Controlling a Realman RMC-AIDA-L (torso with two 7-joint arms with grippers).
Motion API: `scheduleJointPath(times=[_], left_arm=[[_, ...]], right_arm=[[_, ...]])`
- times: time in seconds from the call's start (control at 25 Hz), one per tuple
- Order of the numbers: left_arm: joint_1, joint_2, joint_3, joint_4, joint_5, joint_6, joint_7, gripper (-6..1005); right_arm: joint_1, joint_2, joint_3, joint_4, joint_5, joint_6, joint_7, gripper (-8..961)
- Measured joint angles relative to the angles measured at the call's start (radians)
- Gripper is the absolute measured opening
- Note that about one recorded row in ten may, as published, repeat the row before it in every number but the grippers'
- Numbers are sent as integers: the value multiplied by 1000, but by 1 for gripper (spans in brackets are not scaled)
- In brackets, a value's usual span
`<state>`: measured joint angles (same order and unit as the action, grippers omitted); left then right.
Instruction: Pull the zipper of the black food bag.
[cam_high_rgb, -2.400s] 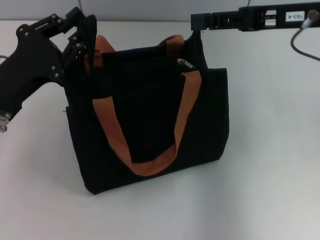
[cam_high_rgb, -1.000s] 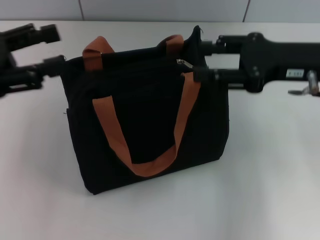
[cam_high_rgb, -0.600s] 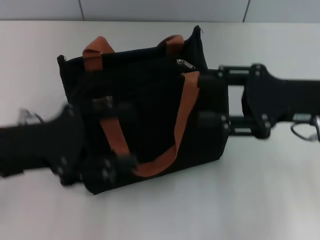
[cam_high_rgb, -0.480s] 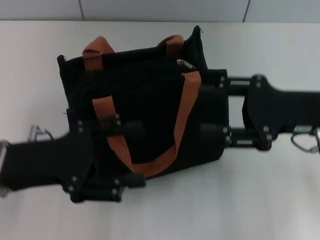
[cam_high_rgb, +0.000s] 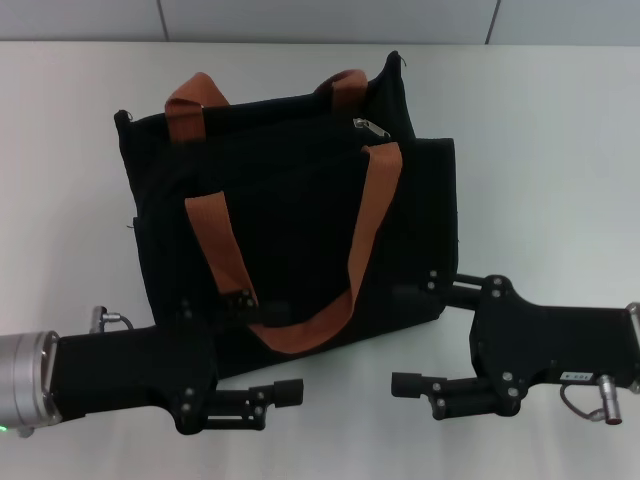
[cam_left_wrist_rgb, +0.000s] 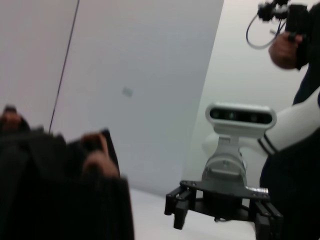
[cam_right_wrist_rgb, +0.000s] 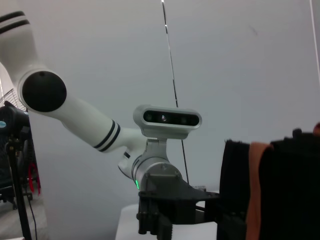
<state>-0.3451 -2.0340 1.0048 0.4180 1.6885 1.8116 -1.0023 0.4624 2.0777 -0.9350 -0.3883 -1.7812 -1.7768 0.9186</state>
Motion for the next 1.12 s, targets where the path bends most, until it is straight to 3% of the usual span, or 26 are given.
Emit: scheduleJointPath(times=[0.2, 1.12], left_arm=[[0, -5, 6, -1, 25, -19, 7, 811], [0, -8, 8, -2, 54, -28, 15, 811]], right_arm=[[-3, 3, -5, 27, -38, 52, -28, 825], [7, 4, 3, 54, -42, 98, -65, 820]])
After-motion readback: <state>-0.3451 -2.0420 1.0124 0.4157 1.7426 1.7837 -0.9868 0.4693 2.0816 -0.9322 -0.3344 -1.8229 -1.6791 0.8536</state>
